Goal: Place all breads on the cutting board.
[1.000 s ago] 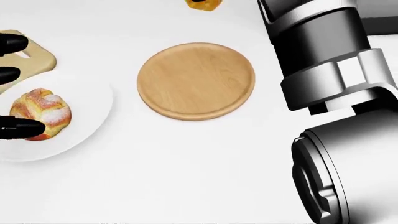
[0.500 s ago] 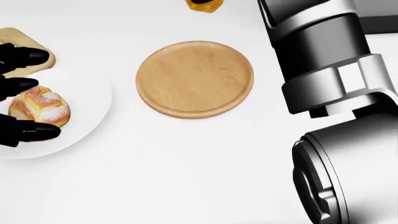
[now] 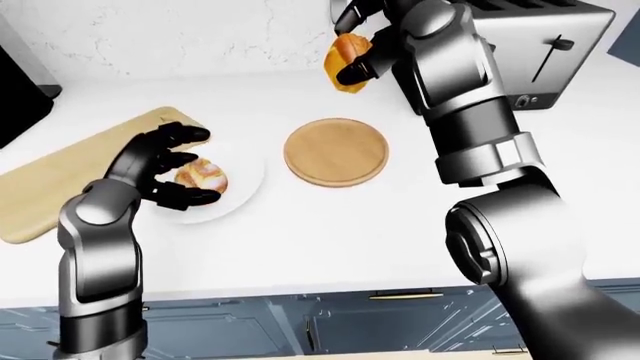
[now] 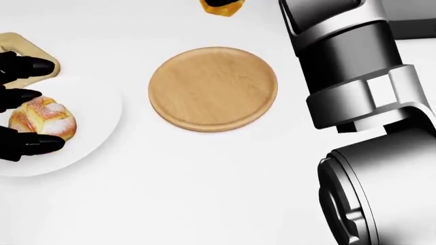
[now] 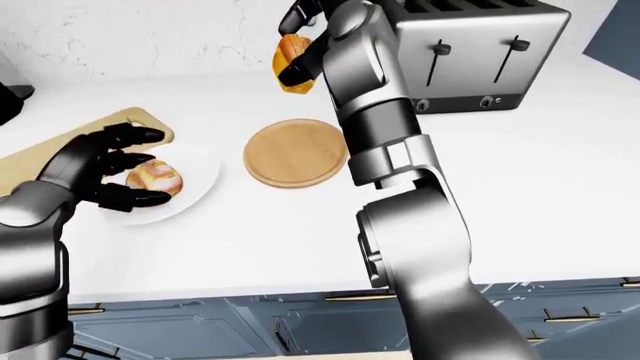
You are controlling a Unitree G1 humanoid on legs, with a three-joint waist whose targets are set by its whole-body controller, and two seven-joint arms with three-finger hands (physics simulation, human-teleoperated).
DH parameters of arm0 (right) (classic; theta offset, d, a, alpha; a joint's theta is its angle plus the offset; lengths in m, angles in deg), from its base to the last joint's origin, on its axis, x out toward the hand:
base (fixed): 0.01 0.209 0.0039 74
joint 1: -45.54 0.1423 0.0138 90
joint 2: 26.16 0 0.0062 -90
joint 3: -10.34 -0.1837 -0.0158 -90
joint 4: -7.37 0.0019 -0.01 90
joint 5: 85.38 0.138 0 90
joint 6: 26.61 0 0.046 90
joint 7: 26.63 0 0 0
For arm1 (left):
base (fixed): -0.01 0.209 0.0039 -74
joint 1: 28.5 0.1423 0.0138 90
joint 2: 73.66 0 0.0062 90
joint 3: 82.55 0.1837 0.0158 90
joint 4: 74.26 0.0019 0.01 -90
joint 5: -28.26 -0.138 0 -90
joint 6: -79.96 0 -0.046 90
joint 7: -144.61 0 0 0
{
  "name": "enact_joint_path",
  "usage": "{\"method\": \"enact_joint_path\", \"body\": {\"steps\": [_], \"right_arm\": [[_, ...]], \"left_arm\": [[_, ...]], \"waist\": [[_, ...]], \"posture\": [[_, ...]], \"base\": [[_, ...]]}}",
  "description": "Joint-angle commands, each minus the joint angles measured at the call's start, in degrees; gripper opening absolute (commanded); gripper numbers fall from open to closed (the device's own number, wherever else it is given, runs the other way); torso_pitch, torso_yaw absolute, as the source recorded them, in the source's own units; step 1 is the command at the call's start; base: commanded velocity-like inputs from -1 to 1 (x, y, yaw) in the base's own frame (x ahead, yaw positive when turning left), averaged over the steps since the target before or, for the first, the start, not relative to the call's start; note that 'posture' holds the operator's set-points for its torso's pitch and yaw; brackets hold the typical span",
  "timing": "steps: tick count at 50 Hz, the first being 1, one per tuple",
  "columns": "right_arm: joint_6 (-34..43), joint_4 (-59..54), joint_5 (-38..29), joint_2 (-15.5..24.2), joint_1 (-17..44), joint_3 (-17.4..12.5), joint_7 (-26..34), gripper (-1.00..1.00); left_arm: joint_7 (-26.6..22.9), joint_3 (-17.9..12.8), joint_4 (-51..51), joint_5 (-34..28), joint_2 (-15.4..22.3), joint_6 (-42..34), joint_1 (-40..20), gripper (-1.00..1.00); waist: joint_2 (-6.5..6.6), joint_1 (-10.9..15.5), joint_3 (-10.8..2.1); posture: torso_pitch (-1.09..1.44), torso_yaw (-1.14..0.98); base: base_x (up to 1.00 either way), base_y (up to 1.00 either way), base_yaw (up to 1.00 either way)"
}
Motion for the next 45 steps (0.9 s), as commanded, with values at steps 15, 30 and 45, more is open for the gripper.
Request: {"method": "enact_joint_path", "body": {"steps": [15,30,45], "right_arm": [[-2.85,1.97,0.28,0.31,3.04,-0.4,-1.62,-1.0],[-2.59,2.75,0.57,-0.11,2.42,-0.32,-1.99,-1.0],[-2.35,3.33,0.89,-0.35,1.98,-0.28,-2.28,-1.0]], "left_arm": [[0.97,-0.94,-1.29,-0.34,0.81,1.99,-1.5,0.22],[1.13,-1.01,-1.3,-0.37,0.68,1.86,-1.46,-0.02],[2.07,-1.21,0.1,0.66,1.73,0.6,-4.13,-1.0]], "waist": [[0.33,-0.04,-2.01],[0.35,-0.05,-2.03],[0.38,-0.1,-2.02]], "posture": [[0.0,0.0],[0.0,0.0],[0.0,0.0]], "base": [[0.0,0.0,0.0],[0.0,0.0,0.0],[0.0,0.0,0.0]]}}
